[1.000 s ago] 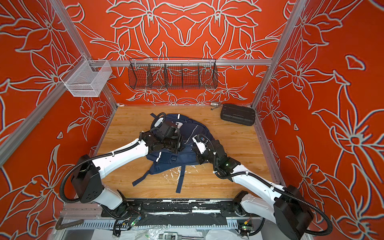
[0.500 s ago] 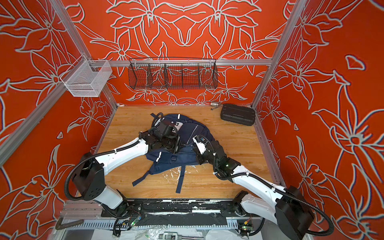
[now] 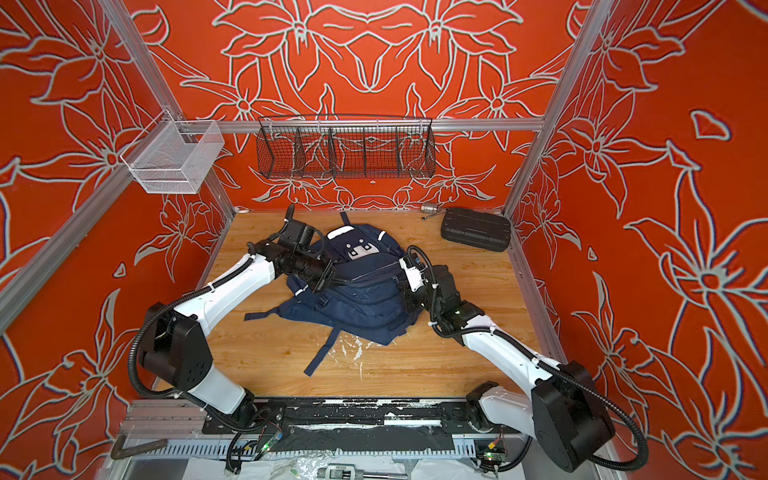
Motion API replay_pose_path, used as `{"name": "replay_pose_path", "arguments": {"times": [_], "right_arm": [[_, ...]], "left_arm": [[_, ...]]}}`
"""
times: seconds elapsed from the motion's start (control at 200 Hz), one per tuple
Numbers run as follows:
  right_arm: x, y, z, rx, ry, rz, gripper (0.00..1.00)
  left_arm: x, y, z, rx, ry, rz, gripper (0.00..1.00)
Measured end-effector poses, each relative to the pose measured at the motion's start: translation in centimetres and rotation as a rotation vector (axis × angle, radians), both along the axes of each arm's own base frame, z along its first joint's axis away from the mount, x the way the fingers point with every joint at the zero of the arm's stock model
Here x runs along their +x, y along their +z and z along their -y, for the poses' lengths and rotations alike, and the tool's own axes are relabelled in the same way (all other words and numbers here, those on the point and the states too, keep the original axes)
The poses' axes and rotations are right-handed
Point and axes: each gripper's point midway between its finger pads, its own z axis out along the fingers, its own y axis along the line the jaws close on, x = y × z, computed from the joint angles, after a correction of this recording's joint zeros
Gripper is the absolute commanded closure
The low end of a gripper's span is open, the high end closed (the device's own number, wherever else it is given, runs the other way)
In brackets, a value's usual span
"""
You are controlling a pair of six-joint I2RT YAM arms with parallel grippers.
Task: Pack the student bag
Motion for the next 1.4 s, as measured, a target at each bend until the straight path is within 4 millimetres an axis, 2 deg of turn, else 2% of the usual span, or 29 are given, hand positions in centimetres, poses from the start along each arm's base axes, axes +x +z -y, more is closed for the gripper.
{"name": "replay_pose_path", "arguments": {"times": [0.22, 0.445, 0.495, 0.555, 0.676, 0.776, 0.881, 0.981, 1.061, 1.126, 1.241, 1.401], "right_arm": [[-1.6, 1.7, -1.6, 0.023, 0.103, 0.049, 1.00], [-3.3, 2.1, -4.3, 0.023, 0.167, 0.135, 1.00], [-3.4, 2.0, -4.8, 0.026, 0.170, 0.142, 1.00], [-3.3, 1.9, -5.4, 0.026, 0.167, 0.150, 1.00], [-3.1, 0.6, -6.2, -0.001, 0.154, 0.129, 1.00], [-2.6, -0.2, -6.6, -0.018, 0.139, 0.114, 1.00], [-2.3, -0.1, -6.7, -0.017, 0.130, 0.118, 1.00], [-2.3, 0.0, -6.8, -0.014, 0.127, 0.119, 1.00], [-2.2, 0.0, -6.7, -0.015, 0.124, 0.118, 1.00], [-2.2, -0.1, -6.7, -0.015, 0.122, 0.116, 1.00], [-2.2, -0.1, -6.7, -0.012, 0.119, 0.112, 1.00], [-2.3, -0.1, -6.7, -0.011, 0.118, 0.109, 1.00]], "left_arm": [[2.1, 0.3, -3.9, -0.002, -0.033, -0.006, 1.00], [6.7, -0.5, -4.9, 0.022, -0.093, 0.011, 1.00], [7.5, -0.7, -5.0, 0.030, -0.103, 0.024, 0.79], [8.3, -0.7, -5.1, 0.039, -0.103, 0.043, 0.66], [9.3, -0.3, -6.2, 0.052, -0.044, 0.071, 0.58], [7.7, -0.1, -6.6, 0.067, 0.026, 0.050, 0.53], [4.8, 1.1, -4.9, 0.082, 0.067, 0.050, 0.49], [1.8, 2.6, -1.3, 0.058, 0.058, 0.066, 0.49], [0.0, 2.6, 1.5, 0.033, 0.039, 0.050, 0.49], [-0.6, 1.9, 2.7, 0.034, 0.047, 0.024, 0.49], [-1.0, 0.4, 3.8, 0.050, 0.084, -0.025, 0.49], [0.1, -1.5, 5.6, 0.052, 0.118, -0.059, 0.54]]}}
